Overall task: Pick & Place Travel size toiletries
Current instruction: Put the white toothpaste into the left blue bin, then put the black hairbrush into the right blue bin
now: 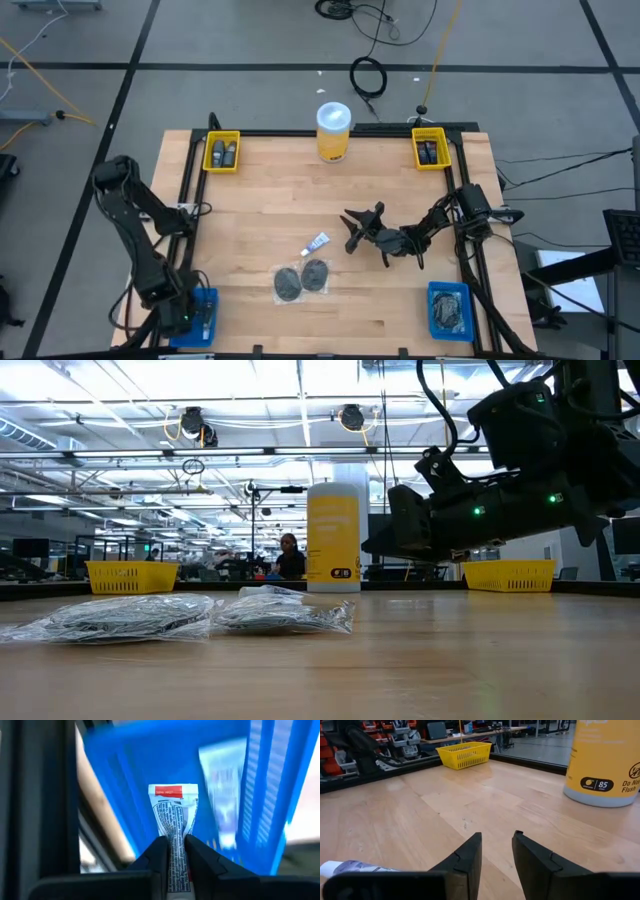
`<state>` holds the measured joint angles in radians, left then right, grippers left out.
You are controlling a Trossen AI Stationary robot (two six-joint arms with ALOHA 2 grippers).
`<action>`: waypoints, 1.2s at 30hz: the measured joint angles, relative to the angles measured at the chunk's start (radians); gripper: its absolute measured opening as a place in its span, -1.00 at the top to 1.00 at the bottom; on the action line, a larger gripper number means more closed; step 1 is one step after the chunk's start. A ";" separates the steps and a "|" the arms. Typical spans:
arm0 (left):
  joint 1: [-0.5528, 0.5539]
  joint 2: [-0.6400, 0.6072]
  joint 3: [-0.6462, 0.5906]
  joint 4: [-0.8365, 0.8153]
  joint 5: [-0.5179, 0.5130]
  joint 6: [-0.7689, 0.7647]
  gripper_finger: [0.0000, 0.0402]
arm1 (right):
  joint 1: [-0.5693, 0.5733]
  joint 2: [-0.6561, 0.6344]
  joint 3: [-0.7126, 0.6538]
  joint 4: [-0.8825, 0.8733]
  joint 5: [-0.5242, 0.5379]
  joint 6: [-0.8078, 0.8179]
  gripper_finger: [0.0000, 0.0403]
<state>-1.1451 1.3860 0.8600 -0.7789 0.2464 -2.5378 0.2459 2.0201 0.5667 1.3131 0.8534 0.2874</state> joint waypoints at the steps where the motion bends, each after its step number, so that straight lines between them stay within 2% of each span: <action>1: -0.001 0.002 0.000 -0.023 -0.025 0.001 0.75 | 0.000 0.000 0.000 0.000 0.000 0.000 0.50; 7: -0.003 0.003 -0.003 -0.069 -0.177 0.069 0.74 | 0.000 0.000 0.000 -0.001 0.000 0.011 0.50; 12: -0.002 0.003 -0.003 -0.071 -0.187 0.067 0.74 | 0.000 0.000 0.000 -0.001 0.000 0.011 0.50; 15: -0.001 0.003 -0.003 -0.072 -0.192 0.066 0.67 | 0.000 0.000 0.000 -0.002 0.000 0.011 0.50; 18: 0.000 0.002 -0.003 -0.073 -0.219 0.067 0.49 | 0.000 0.000 0.000 -0.004 0.000 0.011 0.50; 23: 0.000 0.002 -0.003 -0.072 -0.221 0.072 0.05 | 0.000 0.000 0.000 -0.004 0.001 0.011 0.50; 27: 0.002 -0.016 -0.003 -0.046 -0.133 0.095 -0.25 | 0.000 0.000 0.000 -0.005 0.001 0.011 0.50; 30: 0.015 -0.055 -0.003 -0.021 -0.117 0.093 -0.38 | -0.001 0.000 0.000 -0.005 0.001 0.011 0.50; 32: 0.026 -0.089 -0.002 -0.026 -0.184 0.114 -0.43 | -0.002 0.000 0.000 -0.004 0.001 0.011 0.50; 33: 0.033 -0.103 -0.002 -0.031 -0.251 0.144 -0.44 | -0.003 0.000 0.000 -0.004 0.001 0.012 0.50; 36: 0.075 -0.116 -0.002 -0.038 -0.552 0.315 -0.45 | -0.003 0.000 0.000 -0.004 0.001 0.022 0.50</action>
<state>-1.0705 1.2704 0.8583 -0.8169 -0.3060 -2.2224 0.2432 2.0201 0.5667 1.3090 0.8540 0.3093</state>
